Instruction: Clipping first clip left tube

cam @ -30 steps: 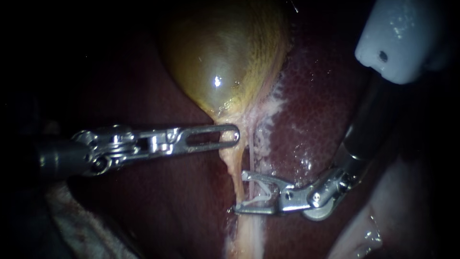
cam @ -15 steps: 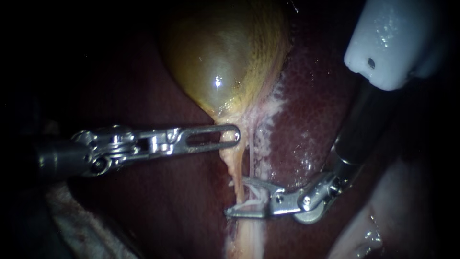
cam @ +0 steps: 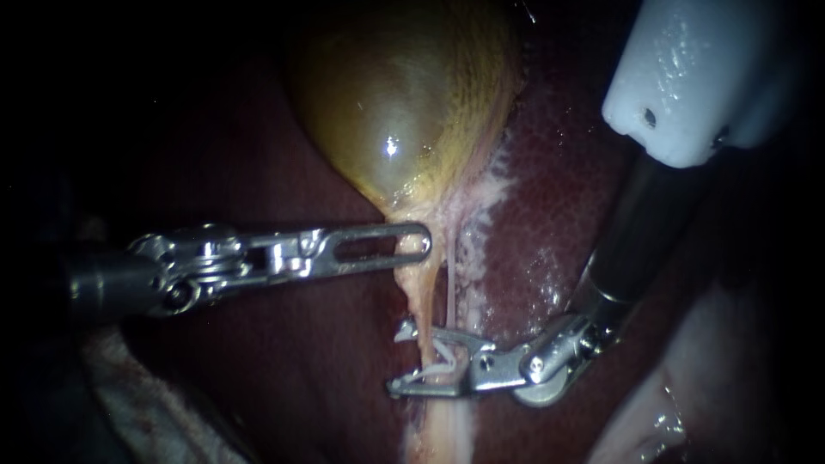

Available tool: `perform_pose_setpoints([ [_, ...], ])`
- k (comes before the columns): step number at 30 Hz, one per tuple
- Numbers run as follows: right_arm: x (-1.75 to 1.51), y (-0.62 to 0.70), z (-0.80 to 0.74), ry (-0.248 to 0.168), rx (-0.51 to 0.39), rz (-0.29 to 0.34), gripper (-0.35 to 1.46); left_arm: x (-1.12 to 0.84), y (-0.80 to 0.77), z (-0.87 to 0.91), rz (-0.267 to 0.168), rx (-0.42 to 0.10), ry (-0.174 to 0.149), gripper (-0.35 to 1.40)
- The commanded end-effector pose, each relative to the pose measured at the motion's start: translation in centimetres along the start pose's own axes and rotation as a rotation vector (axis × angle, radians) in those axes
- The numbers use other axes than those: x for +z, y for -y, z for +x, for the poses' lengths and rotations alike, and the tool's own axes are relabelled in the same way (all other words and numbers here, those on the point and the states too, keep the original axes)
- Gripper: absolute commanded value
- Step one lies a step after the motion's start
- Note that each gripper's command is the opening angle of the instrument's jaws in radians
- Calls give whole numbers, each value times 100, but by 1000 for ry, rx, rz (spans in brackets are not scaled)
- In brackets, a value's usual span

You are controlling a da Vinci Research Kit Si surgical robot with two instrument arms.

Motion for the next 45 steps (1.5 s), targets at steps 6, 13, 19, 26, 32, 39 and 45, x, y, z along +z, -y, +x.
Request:
perform_pose_setpoints([
  [6,-2,-1,-1,0,-1,2,50,1,0,0,1,0,0,-35],
  [13,-8,-2,-2,0,4,5,45,1,1,-1,1,0,0,-35],
  [19,-12,-3,-3,0,3,8,34,1,1,-1,1,0,0,-35],
  [26,-13,-3,-3,0,3,9,24,1,1,-1,1,0,0,-35],
  [32,-18,-4,-5,0,2,12,-6,1,1,-1,1,0,-1,-35],
  [39,-21,-5,-5,0,19,14,-30,1,1,-1,1,0,-1,-35],
  [45,-23,-7,-6,-1,31,9,-35,1,1,-1,1,0,-1,-35],
])
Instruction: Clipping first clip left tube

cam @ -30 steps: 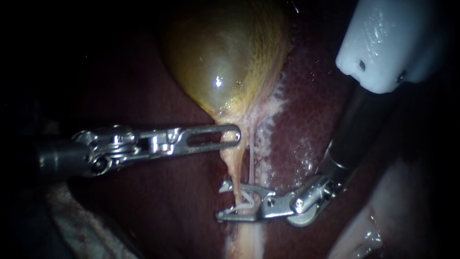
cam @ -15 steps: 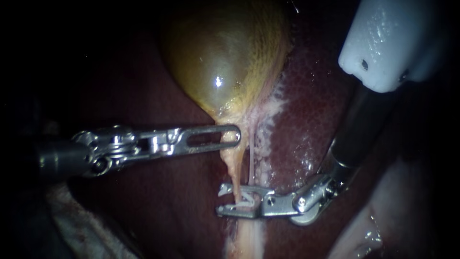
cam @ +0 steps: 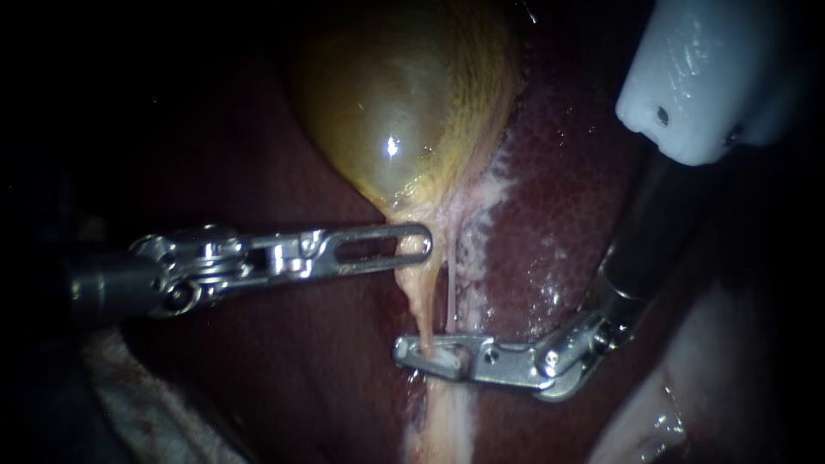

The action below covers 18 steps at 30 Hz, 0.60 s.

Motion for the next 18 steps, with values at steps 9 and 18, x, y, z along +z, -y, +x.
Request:
perform_pose_setpoints([
  [9,0,-1,-1,0,4,0,-35,0,0,0,0,0,0,-35],
  [18,0,0,-1,0,10,0,-35,0,0,-1,0,0,0,-35],
])
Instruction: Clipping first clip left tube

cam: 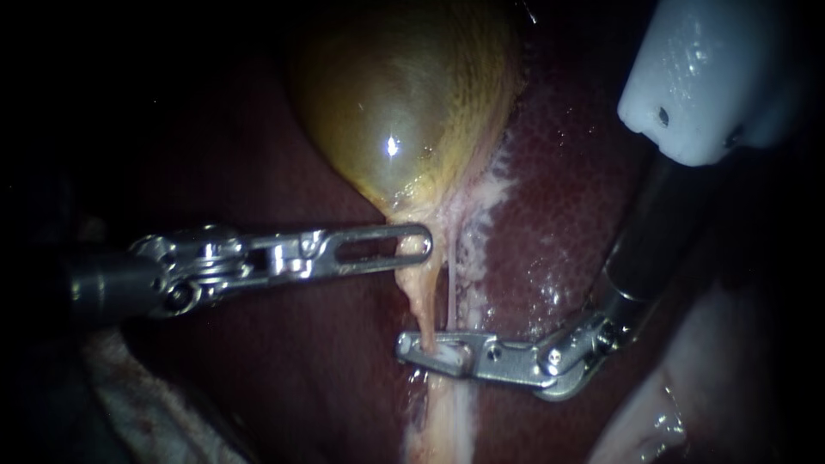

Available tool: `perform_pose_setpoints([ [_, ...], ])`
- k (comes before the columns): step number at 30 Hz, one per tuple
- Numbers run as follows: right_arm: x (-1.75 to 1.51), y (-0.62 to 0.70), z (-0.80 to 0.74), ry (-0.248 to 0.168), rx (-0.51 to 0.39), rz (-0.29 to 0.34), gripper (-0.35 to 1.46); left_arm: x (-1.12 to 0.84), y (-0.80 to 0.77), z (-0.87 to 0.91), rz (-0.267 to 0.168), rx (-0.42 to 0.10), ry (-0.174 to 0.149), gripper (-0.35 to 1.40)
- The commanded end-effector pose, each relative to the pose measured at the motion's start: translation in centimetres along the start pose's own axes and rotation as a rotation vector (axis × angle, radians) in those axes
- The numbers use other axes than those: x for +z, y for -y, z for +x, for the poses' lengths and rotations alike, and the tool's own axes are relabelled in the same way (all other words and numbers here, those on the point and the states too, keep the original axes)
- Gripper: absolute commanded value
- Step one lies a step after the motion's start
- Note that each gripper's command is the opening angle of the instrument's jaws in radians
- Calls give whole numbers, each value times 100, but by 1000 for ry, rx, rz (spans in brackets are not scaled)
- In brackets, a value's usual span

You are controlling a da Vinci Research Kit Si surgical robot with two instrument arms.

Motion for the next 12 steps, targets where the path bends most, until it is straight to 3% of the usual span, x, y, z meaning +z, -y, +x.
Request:
perform_pose_setpoints([
  [1,0,1,0,0,0,1,-35,0,0,0,0,0,0,-35],
  [12,0,2,0,0,12,1,-35,0,0,0,0,0,0,-35],
])
